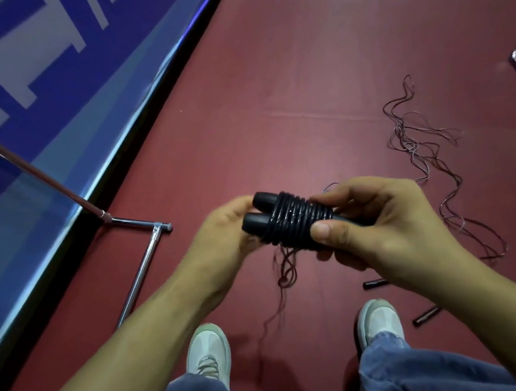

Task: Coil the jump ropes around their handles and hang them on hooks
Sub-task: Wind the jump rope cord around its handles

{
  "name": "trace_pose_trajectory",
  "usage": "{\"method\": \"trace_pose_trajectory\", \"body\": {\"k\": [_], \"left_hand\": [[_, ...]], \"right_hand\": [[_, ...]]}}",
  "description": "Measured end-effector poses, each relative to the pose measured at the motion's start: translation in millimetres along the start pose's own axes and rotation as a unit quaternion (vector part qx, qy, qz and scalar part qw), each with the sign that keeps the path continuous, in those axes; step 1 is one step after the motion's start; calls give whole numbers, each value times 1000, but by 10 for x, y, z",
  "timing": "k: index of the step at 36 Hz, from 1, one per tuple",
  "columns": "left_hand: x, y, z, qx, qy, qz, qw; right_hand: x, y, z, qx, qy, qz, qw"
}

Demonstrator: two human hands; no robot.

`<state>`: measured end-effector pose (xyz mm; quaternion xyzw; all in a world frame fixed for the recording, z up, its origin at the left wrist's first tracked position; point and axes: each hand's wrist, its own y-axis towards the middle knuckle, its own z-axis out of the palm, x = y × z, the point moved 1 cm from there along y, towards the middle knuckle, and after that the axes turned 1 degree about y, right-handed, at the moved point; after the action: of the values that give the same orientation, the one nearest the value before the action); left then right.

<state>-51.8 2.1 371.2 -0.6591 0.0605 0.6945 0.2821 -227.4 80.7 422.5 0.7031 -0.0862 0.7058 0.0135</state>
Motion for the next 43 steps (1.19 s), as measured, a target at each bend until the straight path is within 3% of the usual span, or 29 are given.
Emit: {"method": "trace_pose_trajectory", "body": {"k": [2, 4, 7, 10, 13, 16, 22, 36, 43], "left_hand": [[-122, -23, -5, -6, -155, 17, 988], [-279, -89, 41, 14, -200, 37, 979], [-340, -163, 168, -6, -28, 74, 997], [-289, -212, 219, -18, 172, 130, 976], [-286, -248, 165, 7, 287, 117, 951], [-302, -260, 144, 86, 253, 82, 960], [-300, -261, 125, 14, 297, 150, 943], [-236, -295, 146, 29, 279, 128, 951], [-243, -245, 51, 42, 294, 137, 945]], "right_hand": [[10, 22, -23, -15, 7, -12, 1000], [7, 21, -15, -12, 5, -24, 1000], [-8, 4, 16, 6, -9, -41, 999], [-9, -13, 47, 9, -21, -60, 998], [-16, -27, 45, -3, -16, -60, 998], [-35, -24, 11, -3, 11, -31, 999], [-92, 4, 54, 13, 44, -12, 999], [-175, -33, 47, 18, 34, 15, 999], [-208, -59, 55, 79, 13, 18, 997]]}}
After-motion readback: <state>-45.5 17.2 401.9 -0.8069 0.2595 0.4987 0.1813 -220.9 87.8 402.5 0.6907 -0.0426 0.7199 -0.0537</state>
